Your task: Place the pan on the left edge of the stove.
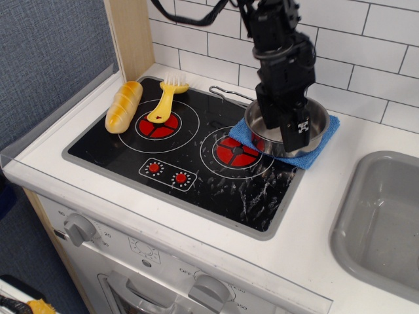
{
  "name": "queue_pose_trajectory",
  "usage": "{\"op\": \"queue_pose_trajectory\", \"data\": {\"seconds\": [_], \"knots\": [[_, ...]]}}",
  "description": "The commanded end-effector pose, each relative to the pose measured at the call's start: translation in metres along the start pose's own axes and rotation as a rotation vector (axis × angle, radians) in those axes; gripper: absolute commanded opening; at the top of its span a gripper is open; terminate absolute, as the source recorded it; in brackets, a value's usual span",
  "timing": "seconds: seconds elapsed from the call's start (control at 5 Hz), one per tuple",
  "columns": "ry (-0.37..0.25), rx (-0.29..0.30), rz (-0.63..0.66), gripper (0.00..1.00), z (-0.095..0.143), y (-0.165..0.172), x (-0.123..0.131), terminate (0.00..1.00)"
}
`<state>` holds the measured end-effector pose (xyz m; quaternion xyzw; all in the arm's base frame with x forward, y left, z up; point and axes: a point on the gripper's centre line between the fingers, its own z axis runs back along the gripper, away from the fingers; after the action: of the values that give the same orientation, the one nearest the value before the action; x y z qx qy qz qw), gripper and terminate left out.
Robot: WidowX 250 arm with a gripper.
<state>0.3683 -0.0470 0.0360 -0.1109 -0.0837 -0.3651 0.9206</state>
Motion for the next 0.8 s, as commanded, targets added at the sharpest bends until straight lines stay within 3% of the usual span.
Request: {"op": "queue_pose_trajectory", "data": {"seconds": [0.0, 0.6], "knots": [[-0.011, 0.035, 0.003, 0.0, 0.014, 0.001, -0.015, 0.0], [0.03, 0.085, -0.098, 0.0, 0.018, -0.01, -0.04, 0.0]]}}
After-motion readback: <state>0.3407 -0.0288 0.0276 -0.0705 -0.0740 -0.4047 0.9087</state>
